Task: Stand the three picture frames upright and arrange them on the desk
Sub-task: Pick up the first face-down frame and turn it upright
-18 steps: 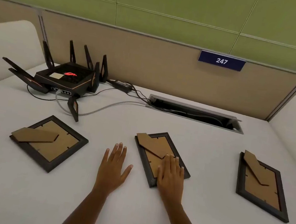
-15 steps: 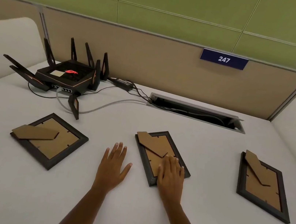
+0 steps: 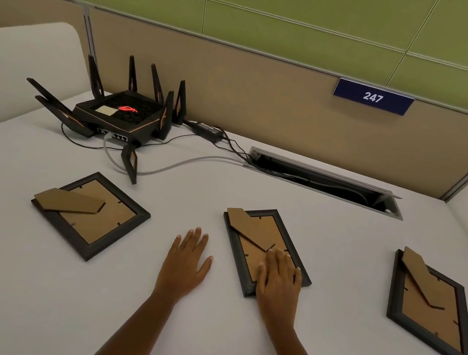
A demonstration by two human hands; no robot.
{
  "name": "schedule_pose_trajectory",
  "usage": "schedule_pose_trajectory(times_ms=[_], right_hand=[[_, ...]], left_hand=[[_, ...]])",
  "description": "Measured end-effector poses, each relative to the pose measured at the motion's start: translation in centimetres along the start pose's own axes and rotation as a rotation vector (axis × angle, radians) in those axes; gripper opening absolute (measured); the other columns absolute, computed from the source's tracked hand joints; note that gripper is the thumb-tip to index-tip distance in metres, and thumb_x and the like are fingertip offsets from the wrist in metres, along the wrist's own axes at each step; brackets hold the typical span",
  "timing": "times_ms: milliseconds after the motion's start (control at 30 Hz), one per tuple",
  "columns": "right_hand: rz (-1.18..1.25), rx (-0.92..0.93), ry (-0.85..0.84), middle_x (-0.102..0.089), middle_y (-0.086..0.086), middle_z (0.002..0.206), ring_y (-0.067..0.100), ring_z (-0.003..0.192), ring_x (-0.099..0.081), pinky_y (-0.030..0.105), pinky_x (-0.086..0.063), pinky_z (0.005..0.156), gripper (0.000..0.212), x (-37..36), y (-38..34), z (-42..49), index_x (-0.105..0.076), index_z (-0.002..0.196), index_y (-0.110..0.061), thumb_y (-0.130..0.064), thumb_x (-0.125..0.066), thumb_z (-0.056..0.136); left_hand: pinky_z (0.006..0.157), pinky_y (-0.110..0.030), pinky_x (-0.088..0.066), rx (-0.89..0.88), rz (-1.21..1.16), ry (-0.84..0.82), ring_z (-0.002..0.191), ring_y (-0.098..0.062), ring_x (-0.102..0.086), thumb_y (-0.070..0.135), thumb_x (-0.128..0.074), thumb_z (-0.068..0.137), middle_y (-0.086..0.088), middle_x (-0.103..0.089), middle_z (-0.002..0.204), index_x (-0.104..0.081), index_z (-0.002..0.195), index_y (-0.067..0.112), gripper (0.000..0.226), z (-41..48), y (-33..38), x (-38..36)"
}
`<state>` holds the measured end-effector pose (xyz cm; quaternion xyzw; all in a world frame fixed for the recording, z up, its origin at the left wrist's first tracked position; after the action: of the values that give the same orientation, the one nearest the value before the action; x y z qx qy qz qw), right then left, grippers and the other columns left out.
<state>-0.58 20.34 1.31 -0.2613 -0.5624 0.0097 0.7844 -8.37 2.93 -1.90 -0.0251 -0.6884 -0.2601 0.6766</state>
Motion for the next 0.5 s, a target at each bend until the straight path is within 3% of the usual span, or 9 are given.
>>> schedule_pose_trajectory(times_ms=[100,267,367,433,500], right_hand=[[0.004,-0.011,-0.013,-0.053,0.017,0.133,0.034,0.127,-0.045,0.051,-0.031,0.106,0.09,0.0,-0.1,-0.1,-0.051,0.126,-0.004,-0.058,0.008,0.085],[-0.015,-0.02,-0.042,-0.043,0.011,0.143,0.026,0.137,-0.032,0.043,-0.02,0.114,0.101,-0.3,0.2,0.0,-0.042,0.133,-0.01,-0.066,0.017,0.075],[-0.049,-0.046,-0.074,-0.041,0.008,0.145,0.022,0.138,-0.03,0.043,-0.019,0.116,0.086,-0.3,0.3,0.0,-0.039,0.136,-0.012,-0.061,0.007,0.081],[-0.066,-0.076,-0.074,-0.047,0.01,0.139,0.024,0.132,-0.038,0.043,-0.023,0.113,0.082,-0.1,-0.2,0.2,-0.04,0.134,-0.01,-0.058,-0.001,0.08],[-0.044,-0.115,-0.056,-0.051,0.011,0.133,0.027,0.125,-0.045,0.046,-0.029,0.108,0.064,0.1,-1.4,0.7,-0.041,0.13,-0.01,-0.05,-0.017,0.087]], left_hand=[[0.117,-0.033,0.003,-0.008,0.016,-0.004,0.144,-0.02,-0.001,0.038,-0.024,0.096,-0.008,-0.003,0.156,-0.006,0.144,0.017,0.056,0.0,-0.2,-0.2],[0.118,-0.033,0.002,-0.07,0.082,-0.046,0.144,-0.021,0.0,0.038,-0.019,0.096,-0.008,-0.001,0.156,-0.003,0.144,0.017,0.055,-0.1,-0.3,-0.3],[0.118,-0.036,0.0,-0.149,0.138,-0.082,0.144,-0.024,-0.002,0.039,-0.022,0.095,-0.01,-0.006,0.156,-0.007,0.144,0.015,0.056,-0.1,-0.9,0.5],[0.115,-0.038,-0.023,-0.213,0.192,0.001,0.138,-0.027,-0.028,0.044,-0.045,0.088,-0.014,-0.034,0.147,-0.033,0.137,0.012,0.061,-0.1,-1.5,2.6],[0.099,-0.037,-0.045,-0.25,0.241,0.106,0.122,-0.023,-0.052,0.046,-0.067,0.072,-0.009,-0.059,0.128,-0.057,0.12,0.014,0.058,0.0,-2.4,5.2]])
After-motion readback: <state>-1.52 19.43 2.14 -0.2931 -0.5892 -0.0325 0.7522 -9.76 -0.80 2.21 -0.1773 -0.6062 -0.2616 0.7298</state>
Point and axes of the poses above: each hand's wrist, its own z-axis towards the middle knuckle, its own x-axis out of the back of the hand, y = z × x, the point moved 8 cm from there along z, towards the middle knuckle
